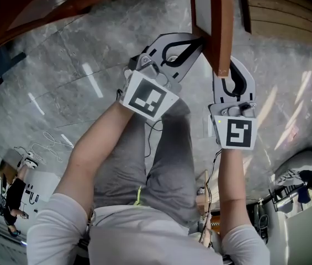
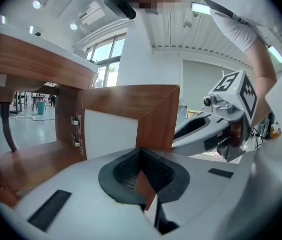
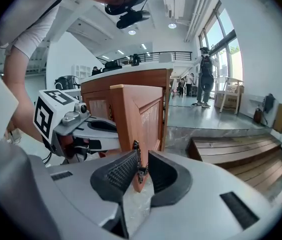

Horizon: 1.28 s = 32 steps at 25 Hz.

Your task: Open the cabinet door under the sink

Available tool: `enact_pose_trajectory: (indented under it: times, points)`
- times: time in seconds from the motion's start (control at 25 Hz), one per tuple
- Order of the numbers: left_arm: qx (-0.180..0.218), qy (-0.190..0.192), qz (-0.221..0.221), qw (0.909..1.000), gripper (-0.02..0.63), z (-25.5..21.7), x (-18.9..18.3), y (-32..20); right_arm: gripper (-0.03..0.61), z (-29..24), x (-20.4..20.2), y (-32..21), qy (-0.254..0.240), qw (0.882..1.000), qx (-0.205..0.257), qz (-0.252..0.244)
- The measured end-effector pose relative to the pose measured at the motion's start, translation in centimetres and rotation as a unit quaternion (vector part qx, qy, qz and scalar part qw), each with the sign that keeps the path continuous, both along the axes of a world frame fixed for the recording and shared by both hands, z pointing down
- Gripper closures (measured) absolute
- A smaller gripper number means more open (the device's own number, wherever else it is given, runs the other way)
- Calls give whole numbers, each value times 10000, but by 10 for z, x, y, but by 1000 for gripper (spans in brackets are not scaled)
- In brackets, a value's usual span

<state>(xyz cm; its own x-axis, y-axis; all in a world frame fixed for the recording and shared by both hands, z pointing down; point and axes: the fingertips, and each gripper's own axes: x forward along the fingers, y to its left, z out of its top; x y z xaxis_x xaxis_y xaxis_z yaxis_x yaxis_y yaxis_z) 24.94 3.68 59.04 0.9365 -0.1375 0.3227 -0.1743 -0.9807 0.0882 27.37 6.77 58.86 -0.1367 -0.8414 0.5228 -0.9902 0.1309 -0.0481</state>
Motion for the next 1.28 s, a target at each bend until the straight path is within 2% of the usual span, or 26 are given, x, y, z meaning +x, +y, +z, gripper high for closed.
enact_pose_trajectory:
  times: [0.16,0.32,0.76,1.04,1.28]
  points:
    - [1,129,-29,9999,604,-10,17,-2,499,8,43,22,-12,9981,-273,544]
    - [26,55,-58,10000,604,-16,17,-5,499,4,62,39,115,9964,-428,724]
    - [20,24,-212,9998,604,-55,7,-14,499,-34,55,31,117,9970,-389,659]
    - [161,106,-289,9994,604,-111,-3,-22,503,-80,65,30,136,9965,-358,743]
    - [238,157,-649,9975,604,-168,-26,-43,528,-133,67,23,169,9955,-191,916]
